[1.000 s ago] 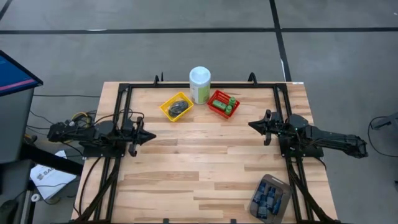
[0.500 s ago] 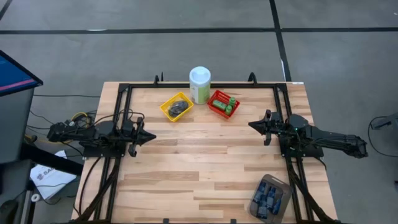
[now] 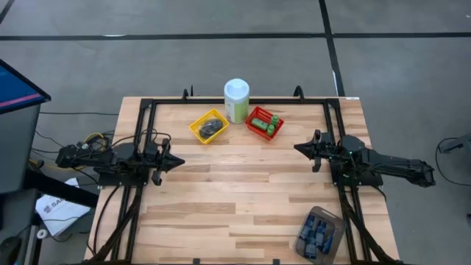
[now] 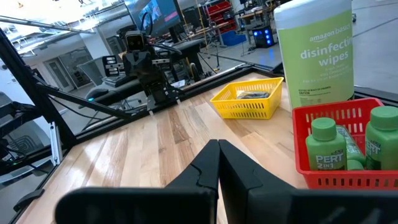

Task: Pick & Place Travel size toiletries
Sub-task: Return to Home Position

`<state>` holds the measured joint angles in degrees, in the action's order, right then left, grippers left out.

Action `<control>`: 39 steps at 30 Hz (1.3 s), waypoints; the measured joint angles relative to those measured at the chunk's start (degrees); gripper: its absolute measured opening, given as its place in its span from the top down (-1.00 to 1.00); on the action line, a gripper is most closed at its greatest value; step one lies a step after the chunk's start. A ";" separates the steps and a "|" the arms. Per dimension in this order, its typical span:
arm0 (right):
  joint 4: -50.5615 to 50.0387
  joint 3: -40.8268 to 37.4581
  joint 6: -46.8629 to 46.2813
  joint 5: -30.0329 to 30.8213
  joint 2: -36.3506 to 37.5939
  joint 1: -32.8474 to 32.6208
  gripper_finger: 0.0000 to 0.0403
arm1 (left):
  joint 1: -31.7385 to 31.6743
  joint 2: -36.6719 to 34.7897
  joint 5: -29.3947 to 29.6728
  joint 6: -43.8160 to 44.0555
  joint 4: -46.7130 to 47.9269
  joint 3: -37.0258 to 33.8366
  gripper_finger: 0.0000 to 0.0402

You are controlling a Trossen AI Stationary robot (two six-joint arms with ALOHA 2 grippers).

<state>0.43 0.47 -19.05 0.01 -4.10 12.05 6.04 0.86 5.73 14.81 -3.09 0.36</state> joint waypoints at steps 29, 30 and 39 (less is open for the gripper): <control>0.00 0.00 0.00 0.00 0.00 -0.01 1.00 | 0.00 0.00 0.01 0.04 -0.50 0.00 0.96; 0.00 0.00 0.00 0.00 0.00 -0.02 1.00 | -0.02 0.00 0.01 0.04 -0.56 0.00 0.96; 0.00 0.00 0.00 0.00 0.00 -0.02 1.00 | -0.02 0.00 0.01 0.04 -0.94 0.00 0.96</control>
<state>0.43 0.47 -19.05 0.01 -4.10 12.03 6.02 0.86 5.74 14.85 -4.03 0.36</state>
